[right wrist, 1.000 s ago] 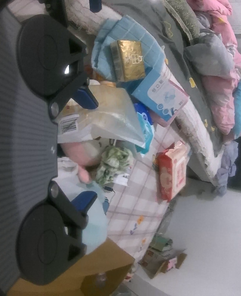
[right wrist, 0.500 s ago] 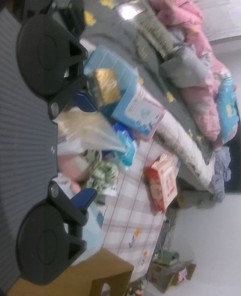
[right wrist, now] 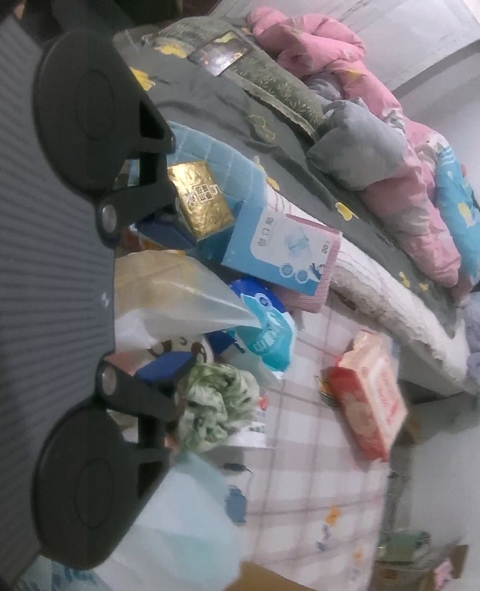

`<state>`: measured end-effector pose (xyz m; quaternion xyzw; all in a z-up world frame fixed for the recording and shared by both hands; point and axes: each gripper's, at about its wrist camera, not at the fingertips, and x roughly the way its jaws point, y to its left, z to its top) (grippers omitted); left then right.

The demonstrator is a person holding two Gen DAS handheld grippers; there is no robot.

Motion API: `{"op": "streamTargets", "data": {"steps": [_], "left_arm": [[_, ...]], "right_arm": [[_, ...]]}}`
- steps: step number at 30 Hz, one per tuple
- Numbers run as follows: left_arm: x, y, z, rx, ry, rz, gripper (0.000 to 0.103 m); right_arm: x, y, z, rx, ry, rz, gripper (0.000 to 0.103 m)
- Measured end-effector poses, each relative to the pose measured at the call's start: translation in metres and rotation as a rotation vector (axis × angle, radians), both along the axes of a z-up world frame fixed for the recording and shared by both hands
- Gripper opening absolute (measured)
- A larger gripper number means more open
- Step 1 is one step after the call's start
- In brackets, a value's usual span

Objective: Organize soft objects
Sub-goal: 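Reach the right tool into the pile and grasp the clear zip bag, then carry the zip bag into the cardboard box and open the right tool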

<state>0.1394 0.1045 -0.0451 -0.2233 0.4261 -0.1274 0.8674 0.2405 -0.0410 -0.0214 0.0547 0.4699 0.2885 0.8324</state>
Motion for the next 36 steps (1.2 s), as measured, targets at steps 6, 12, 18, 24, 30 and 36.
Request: {"op": "streamTargets", "data": {"steps": [6,12,18,24,30,36], "left_arm": [[0.015,-0.001,-0.007,-0.017,0.033,0.026,0.047],[0.015,-0.005,-0.005,-0.007,0.027,0.054,0.049],[0.008,-0.006,-0.007,0.024,0.011,0.089,0.07],[-0.002,-0.001,0.003,-0.047,-0.01,0.053,0.069],[-0.028,-0.01,0.038,-0.038,-0.099,0.013,0.066],[-0.044,-0.044,0.082,-0.001,-0.204,-0.065,0.065]], "right_arm": [[-0.001,-0.002,-0.006,0.018,0.016,-0.008,0.047],[-0.001,-0.007,-0.004,0.049,0.042,-0.033,0.037],[-0.007,-0.011,-0.001,0.064,0.032,-0.047,0.026],[-0.02,-0.018,0.013,0.106,0.016,-0.045,0.021],[-0.046,-0.032,0.049,0.18,-0.025,-0.025,0.021],[-0.071,-0.074,0.089,0.271,-0.079,-0.041,0.021]]}}
